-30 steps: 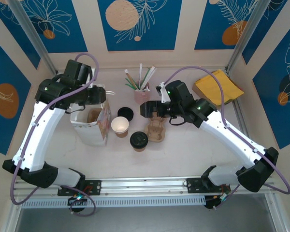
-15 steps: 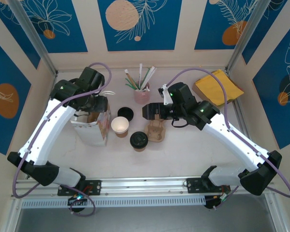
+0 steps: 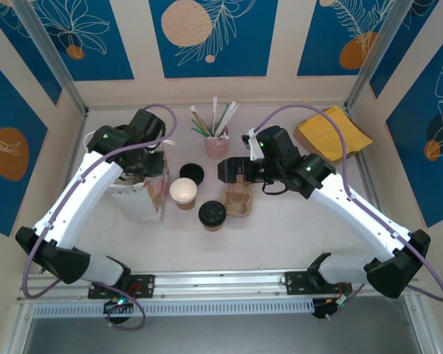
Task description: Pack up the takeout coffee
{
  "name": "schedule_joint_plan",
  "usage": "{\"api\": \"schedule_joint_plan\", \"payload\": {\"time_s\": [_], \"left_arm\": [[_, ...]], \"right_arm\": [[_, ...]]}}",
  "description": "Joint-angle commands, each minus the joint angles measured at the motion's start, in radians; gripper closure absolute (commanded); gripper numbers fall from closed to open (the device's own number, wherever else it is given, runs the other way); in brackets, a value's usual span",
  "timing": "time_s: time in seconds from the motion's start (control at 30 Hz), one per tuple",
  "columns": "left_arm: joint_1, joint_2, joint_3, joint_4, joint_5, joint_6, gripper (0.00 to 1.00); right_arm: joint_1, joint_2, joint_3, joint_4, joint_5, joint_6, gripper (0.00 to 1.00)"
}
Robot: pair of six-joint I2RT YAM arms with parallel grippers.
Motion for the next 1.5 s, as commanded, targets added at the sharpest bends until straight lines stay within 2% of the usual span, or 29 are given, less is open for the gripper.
{"api": "schedule_joint_plan", "payload": {"time_s": [0.0,0.07,0.33,0.77,1.47], "left_arm": [[-0.006,0.025,0.016,0.024,-0.003,-0.024,0.92],[-0.005,0.045,0.025,0.019,-0.005,-0.034,0.97],[-0.007,0.067,0.047,0.034,0.040,-0.034,0.97],[-0.051,-0.032,-0.025,0.014,0.125,0.014,0.98],[-0.199,0.008,-0.026,0.090,0.139,-0.001,0.98]], "right_arm": [[-0.005,-0.001,-0.006,-0.010,-0.002,-0.005,0.01],[-0.008,-0.003,-0.005,-0.014,0.001,-0.007,0.01],[-0.021,-0.012,-0.018,-0.017,-0.008,-0.008,0.01],[-0.034,0.011,-0.017,0.000,-0.045,-0.015,0.01],[-0.025,-0.027,-0.048,-0.009,-0.038,-0.001,0.01]]}}
